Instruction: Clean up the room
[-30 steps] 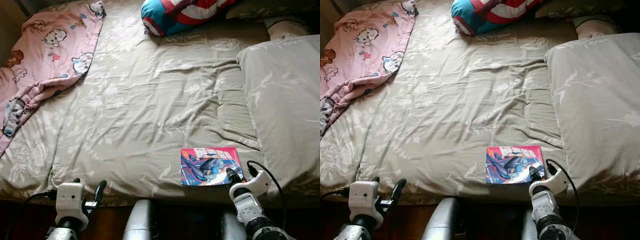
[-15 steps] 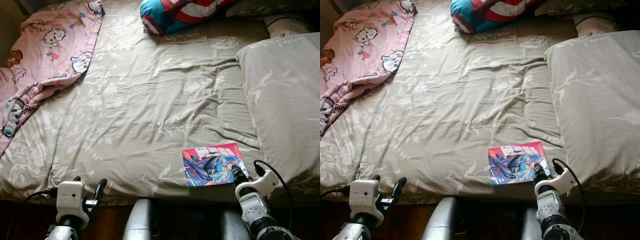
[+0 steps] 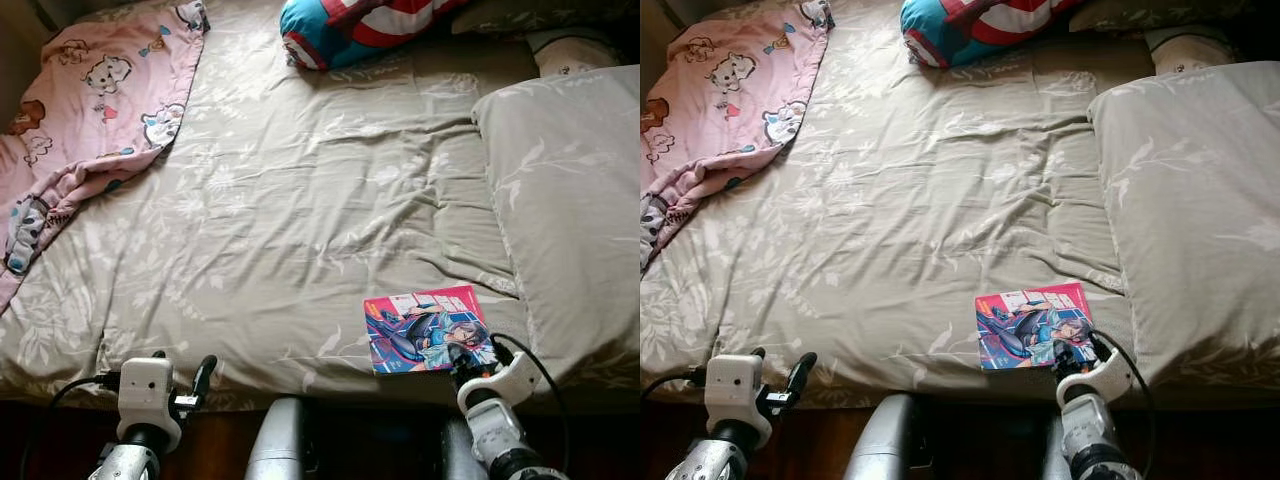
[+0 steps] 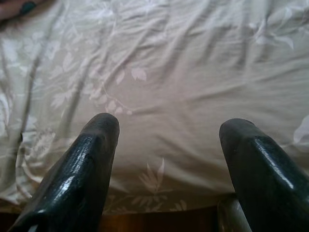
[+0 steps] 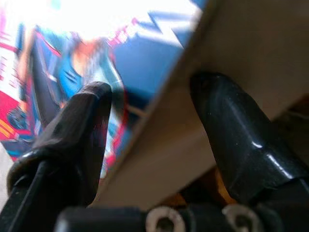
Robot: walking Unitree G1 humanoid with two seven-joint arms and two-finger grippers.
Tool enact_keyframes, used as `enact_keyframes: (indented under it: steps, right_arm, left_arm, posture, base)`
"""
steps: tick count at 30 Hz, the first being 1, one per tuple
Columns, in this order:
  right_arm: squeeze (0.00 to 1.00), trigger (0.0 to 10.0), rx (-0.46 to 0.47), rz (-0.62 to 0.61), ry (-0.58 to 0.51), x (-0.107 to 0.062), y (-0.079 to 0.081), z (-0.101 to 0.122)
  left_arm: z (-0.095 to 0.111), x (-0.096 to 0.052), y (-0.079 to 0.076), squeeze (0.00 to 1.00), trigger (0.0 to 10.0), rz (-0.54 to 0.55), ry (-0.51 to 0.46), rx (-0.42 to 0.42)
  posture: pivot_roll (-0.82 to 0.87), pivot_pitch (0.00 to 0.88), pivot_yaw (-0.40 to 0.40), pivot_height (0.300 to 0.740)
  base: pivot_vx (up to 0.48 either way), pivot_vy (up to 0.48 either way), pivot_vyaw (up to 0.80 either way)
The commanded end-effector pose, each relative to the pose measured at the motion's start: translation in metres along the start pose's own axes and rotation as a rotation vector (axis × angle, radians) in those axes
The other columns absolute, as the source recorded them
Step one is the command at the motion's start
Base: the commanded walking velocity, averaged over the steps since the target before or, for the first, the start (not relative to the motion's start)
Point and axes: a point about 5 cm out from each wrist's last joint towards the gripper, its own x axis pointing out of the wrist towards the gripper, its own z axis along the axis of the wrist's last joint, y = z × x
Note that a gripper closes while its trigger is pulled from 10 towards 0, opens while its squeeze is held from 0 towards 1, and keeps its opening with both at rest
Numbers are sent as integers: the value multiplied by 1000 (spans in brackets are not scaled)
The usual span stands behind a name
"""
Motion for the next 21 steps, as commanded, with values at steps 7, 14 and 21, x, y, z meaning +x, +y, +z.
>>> enact_keyframes:
  steps: [7, 14, 21]
  right_arm:
    - [0, 10000, 4, -24, 31, -5, -6, -15]
    - [0, 10000, -92, 44, -15, -6, -1, -13]
    - [0, 10000, -166, 37, -1, -16, -19, -25]
  left_arm:
    - [-12, 7, 2, 0, 10000, 25, 27, 15]
    - [-19, 19, -3, 0, 10000, 35, 24, -7]
    - [-29, 32, -9, 0, 10000, 47, 33, -35]
  posture:
    - [114, 229, 147, 651]
    - [64, 182, 116, 651]
    - [17, 135, 81, 651]
  base:
    - [0, 0, 0]
    - [0, 0, 0]
    - [0, 0, 0]
